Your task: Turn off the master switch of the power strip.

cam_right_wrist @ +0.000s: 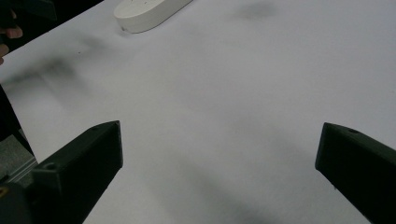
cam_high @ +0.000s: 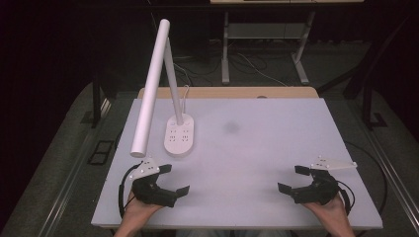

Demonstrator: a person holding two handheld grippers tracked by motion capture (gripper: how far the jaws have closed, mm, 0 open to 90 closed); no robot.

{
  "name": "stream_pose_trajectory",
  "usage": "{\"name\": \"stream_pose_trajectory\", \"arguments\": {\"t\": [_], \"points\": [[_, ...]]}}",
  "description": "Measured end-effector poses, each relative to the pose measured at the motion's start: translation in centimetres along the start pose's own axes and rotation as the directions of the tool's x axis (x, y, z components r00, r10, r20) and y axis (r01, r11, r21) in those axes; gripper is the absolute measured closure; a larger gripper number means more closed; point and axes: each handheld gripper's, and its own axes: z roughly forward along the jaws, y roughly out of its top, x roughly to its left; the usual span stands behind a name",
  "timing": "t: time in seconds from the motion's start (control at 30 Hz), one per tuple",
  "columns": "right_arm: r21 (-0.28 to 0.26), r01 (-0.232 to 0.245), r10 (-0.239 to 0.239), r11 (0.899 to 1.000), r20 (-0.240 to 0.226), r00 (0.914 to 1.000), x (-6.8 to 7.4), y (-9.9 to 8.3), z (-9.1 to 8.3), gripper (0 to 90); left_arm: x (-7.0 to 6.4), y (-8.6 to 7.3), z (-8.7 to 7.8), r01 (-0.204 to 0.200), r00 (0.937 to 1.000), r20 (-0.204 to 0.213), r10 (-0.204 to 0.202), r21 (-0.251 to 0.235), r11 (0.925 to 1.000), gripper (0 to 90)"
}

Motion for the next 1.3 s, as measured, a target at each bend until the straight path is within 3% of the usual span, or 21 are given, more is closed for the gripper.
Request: {"name": "stream_pose_trajectory", "arguments": {"t": [0.6, 0.9, 1.3], "points": [[0.008, -0.013, 0.013, 1.0, 0.003, 0.9999, -0.2, -0.1, 0.0, 0.1, 1.5, 1.3, -1.5, 0.0, 0.9999, -0.017, 0.0, 0.005, 1.0, 0.0], [0.004, -0.011, 0.011, 1.0, 0.005, 0.9999, -0.3, -0.1, 0.0, 0.1, 2.5, 1.8, -2.5, 0.02, 0.9997, -0.012, -0.02, -0.017, 0.9997, 0.0], [0.003, -0.02, 0.02, 1.0, 0.0, 0.9998, -0.3, -0.2, -0.1, 0.1, 3.6, 2.7, -3.0, 0.008, 0.9999, -0.009, -0.008, 0.014, 0.9999, 0.0]]}}
